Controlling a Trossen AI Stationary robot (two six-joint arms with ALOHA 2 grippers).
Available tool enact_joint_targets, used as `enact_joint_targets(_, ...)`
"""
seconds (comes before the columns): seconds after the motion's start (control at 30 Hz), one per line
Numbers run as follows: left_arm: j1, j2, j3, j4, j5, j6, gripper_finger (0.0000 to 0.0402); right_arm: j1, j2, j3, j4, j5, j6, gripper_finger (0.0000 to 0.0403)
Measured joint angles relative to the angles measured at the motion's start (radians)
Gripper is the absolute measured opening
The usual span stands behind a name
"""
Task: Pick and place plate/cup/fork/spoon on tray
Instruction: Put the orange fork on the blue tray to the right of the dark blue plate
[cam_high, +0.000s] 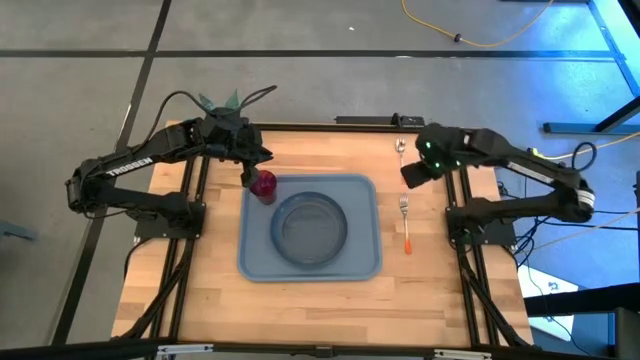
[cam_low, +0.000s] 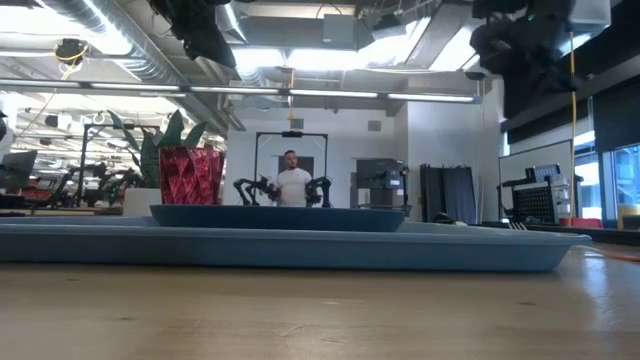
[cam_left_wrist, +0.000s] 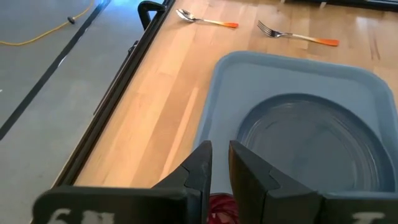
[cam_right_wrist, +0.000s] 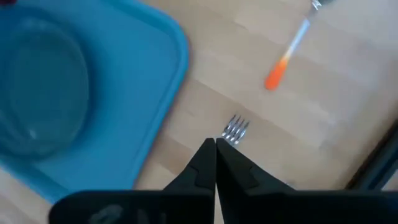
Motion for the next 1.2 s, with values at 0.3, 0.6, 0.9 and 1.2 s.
enact_joint_targets(0.3, -0.001, 0.000, 0.000, -0.003, 0.000, 0.006, 0.0047, 0.230, 0.025, -0.020, -0.018, 0.036, 0.413, 0.0004)
enact_joint_targets(0.6, -0.001, 0.000, 0.000, -0.003, 0.001, 0.006, 0.0047, 0.304, 0.154, -0.020, -0.083, 0.082, 0.584, 0.0009)
enact_joint_targets(0.9, -0.001, 0.000, 0.000, -0.003, 0.001, 0.014, 0.0047, 0.304, 0.230, -0.020, -0.078, 0.029, 0.560, 0.0011)
enact_joint_targets(1.2, -0.001, 0.000, 0.000, -0.003, 0.001, 0.014, 0.0047, 0.304, 0.277, -0.020, -0.065, 0.070, 0.507, 0.0009)
